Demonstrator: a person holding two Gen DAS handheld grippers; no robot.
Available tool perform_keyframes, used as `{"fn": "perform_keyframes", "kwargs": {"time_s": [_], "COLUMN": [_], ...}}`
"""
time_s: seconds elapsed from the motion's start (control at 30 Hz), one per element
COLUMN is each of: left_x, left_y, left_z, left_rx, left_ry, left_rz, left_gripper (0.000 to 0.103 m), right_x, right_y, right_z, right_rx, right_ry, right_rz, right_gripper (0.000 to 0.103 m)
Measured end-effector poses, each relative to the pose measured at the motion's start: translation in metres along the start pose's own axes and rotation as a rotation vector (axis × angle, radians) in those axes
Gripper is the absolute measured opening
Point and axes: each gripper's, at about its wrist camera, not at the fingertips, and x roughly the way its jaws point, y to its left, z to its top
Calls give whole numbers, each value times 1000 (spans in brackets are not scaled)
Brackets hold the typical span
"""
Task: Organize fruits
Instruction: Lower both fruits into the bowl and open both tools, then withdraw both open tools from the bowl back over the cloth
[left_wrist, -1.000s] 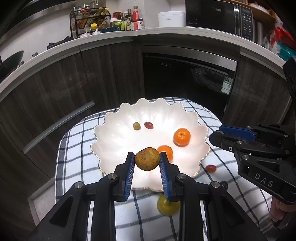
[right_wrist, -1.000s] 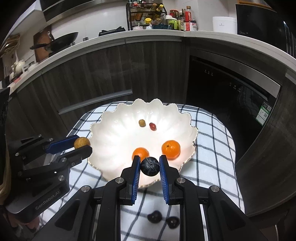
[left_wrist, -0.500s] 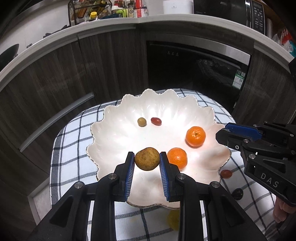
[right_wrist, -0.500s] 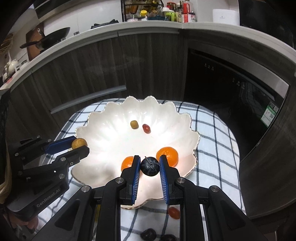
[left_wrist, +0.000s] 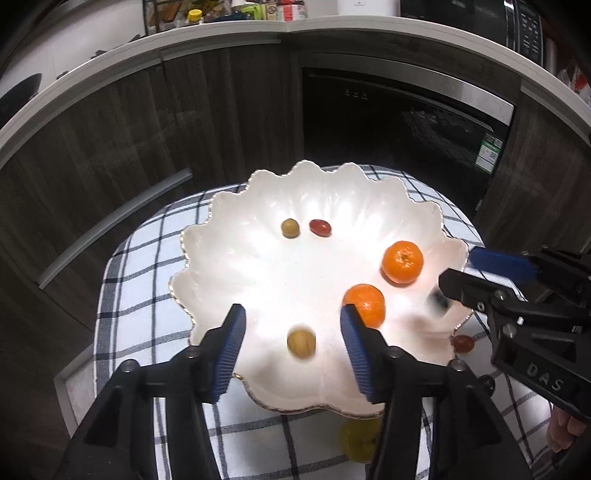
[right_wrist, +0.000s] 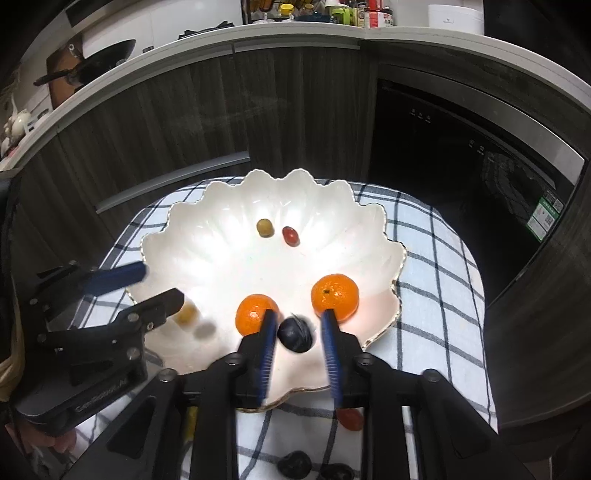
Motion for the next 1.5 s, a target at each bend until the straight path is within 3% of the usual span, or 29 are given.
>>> {"fn": "perform_keyframes", "kwargs": {"time_s": [0.1,0.23,0.57,1.5], "left_x": [-2,-9,-36,-93], "left_y": [3,4,-2,-34], "left_z": [1,2,5,-20], "left_rx": [-4,-4,-13,6], "left_ry": [-1,-20,-67,-117], "left_rz": [17,36,40,47], "left_gripper": [62,74,86,88], "right_x": [-4,-12,-36,-98], "right_y": [-3,-8,-13,-27], "right_z": [0,2,2,-29], "right_rx": [13,36,46,80], "right_ry": [-21,-47,-93,-166], "right_rz": [-30,-61,-68,-86], "right_gripper": [62,74,75,75]}}
